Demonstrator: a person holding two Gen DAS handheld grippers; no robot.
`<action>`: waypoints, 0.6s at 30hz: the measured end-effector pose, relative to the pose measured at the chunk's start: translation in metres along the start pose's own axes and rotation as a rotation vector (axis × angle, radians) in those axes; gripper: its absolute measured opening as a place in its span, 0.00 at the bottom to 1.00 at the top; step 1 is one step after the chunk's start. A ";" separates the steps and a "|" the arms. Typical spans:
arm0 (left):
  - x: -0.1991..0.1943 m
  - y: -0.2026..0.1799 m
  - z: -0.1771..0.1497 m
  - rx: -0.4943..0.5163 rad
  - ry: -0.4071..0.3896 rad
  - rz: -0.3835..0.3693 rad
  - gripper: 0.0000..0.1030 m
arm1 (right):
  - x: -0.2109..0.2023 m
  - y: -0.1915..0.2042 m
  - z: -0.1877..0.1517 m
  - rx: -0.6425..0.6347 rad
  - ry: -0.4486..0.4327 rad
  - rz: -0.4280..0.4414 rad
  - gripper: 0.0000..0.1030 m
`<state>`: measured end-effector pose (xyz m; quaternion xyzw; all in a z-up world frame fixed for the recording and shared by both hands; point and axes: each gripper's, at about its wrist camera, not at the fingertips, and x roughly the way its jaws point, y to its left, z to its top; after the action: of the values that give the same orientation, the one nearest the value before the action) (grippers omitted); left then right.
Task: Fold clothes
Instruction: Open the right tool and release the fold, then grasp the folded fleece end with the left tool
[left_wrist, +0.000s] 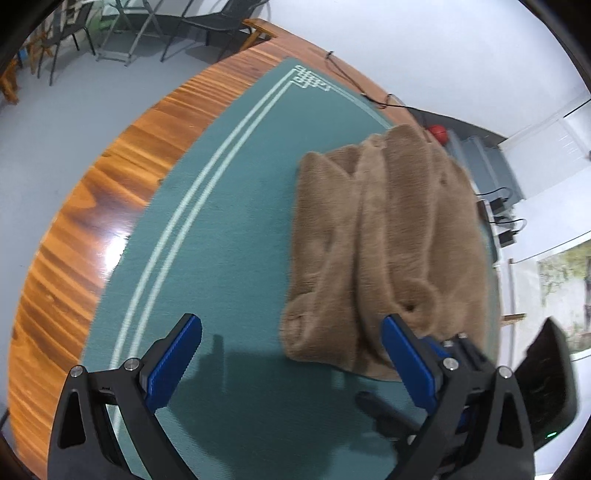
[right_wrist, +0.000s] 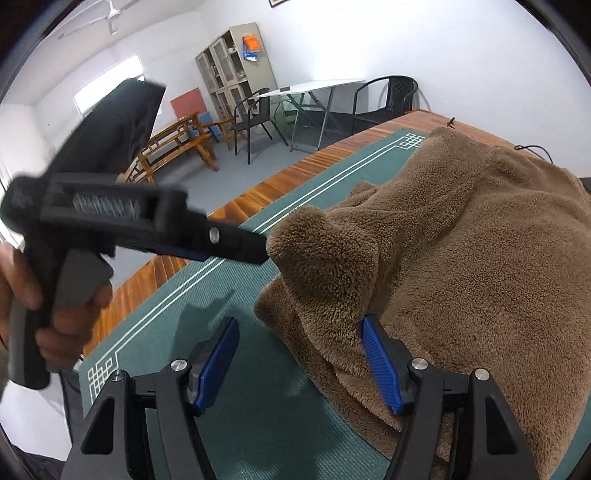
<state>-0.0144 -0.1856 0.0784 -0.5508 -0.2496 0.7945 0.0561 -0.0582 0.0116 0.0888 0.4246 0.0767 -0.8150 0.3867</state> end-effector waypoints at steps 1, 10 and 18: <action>-0.001 -0.003 0.000 -0.003 0.005 -0.012 0.96 | -0.001 0.000 -0.001 -0.002 -0.004 -0.003 0.68; 0.026 -0.042 0.048 -0.022 0.012 -0.120 0.96 | -0.003 0.002 -0.007 -0.002 -0.027 -0.019 0.68; 0.041 -0.059 0.059 -0.021 0.072 -0.210 0.97 | -0.003 0.003 -0.008 0.005 -0.040 -0.027 0.68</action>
<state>-0.0949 -0.1387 0.0866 -0.5503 -0.3122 0.7612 0.1421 -0.0499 0.0153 0.0867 0.4084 0.0726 -0.8286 0.3760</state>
